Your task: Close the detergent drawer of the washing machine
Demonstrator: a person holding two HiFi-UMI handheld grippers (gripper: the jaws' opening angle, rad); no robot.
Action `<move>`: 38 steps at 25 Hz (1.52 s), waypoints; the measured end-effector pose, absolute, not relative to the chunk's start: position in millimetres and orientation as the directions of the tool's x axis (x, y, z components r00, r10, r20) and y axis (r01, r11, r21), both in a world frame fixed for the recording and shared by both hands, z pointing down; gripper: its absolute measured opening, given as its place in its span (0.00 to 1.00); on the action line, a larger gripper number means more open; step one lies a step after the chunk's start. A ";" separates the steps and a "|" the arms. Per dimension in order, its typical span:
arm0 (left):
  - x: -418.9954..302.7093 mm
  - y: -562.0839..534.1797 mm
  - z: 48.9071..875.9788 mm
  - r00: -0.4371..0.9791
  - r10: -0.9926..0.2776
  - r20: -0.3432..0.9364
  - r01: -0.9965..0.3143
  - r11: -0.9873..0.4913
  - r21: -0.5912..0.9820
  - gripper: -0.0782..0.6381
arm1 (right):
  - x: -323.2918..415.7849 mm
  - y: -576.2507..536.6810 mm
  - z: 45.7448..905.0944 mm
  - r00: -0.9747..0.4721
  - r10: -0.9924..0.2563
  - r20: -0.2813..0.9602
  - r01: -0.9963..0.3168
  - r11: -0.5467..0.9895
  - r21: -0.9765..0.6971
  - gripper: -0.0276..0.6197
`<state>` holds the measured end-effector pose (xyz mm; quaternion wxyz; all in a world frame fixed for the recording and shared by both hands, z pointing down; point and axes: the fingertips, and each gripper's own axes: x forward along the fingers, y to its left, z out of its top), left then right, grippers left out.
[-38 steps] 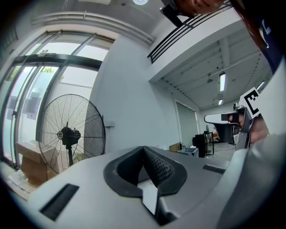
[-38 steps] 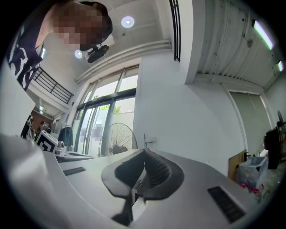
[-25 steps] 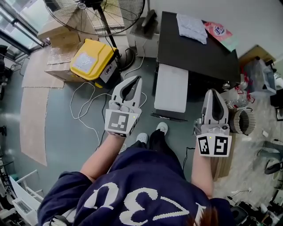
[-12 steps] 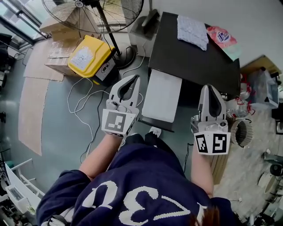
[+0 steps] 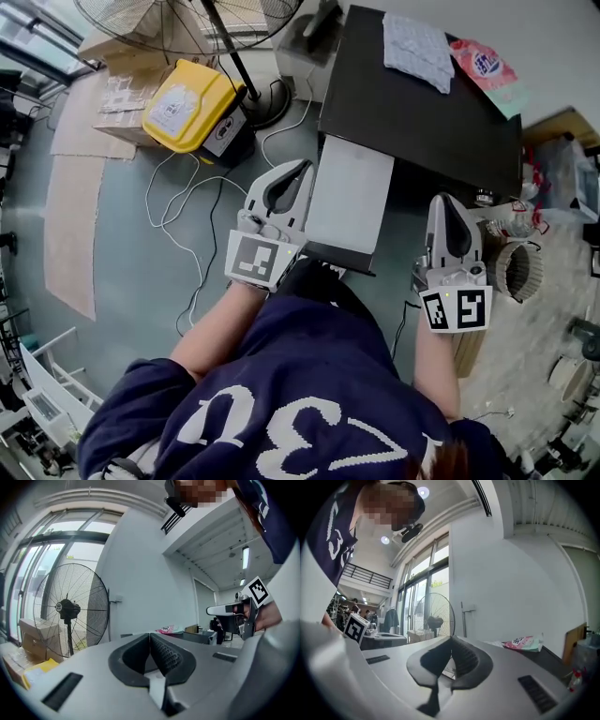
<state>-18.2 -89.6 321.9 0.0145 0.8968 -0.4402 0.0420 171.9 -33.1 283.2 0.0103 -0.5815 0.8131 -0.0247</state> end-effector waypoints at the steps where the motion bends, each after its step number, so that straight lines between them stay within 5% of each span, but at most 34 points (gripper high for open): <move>1: -17.3 -89.8 324.2 0.624 -0.777 0.088 -0.780 -0.626 -0.005 0.14 | 171.0 -31.6 289.3 -0.324 -0.946 0.032 -0.945 0.322 -0.059 0.07; 6: -14.8 -88.6 338.7 0.686 -0.725 0.065 -0.727 -0.686 0.028 0.14 | 161.4 -23.5 328.2 -0.348 -0.927 0.143 -0.937 0.340 -0.077 0.07; 13: -20.6 -65.1 392.4 0.769 -0.601 0.221 -0.627 -0.776 0.069 0.14 | 151.9 5.3 404.6 -0.422 -0.844 0.332 -0.907 0.400 -0.134 0.07; 15: -22.5 -58.6 404.4 0.788 -0.567 0.240 -0.599 -0.797 0.080 0.24 | 148.8 17.5 427.9 -0.456 -0.803 0.384 -0.890 0.424 -0.169 0.23; 19: -31.9 -40.8 432.1 0.812 -0.518 0.268 -0.555 -0.828 0.080 0.27 | 135.9 42.7 462.8 -0.520 -0.728 0.446 -0.851 0.485 -0.201 0.25; 25: -37.9 -0.2 485.0 0.820 -0.412 0.398 -0.497 -0.857 0.136 0.32 | 113.8 73.7 510.3 -0.610 -0.615 0.499 -0.792 0.490 -0.364 0.41; 38: -42.7 45.0 524.8 0.821 -0.331 0.465 -0.487 -0.832 0.267 0.37 | 107.4 107.9 548.9 -0.628 -0.524 0.575 -0.772 0.508 -0.381 0.46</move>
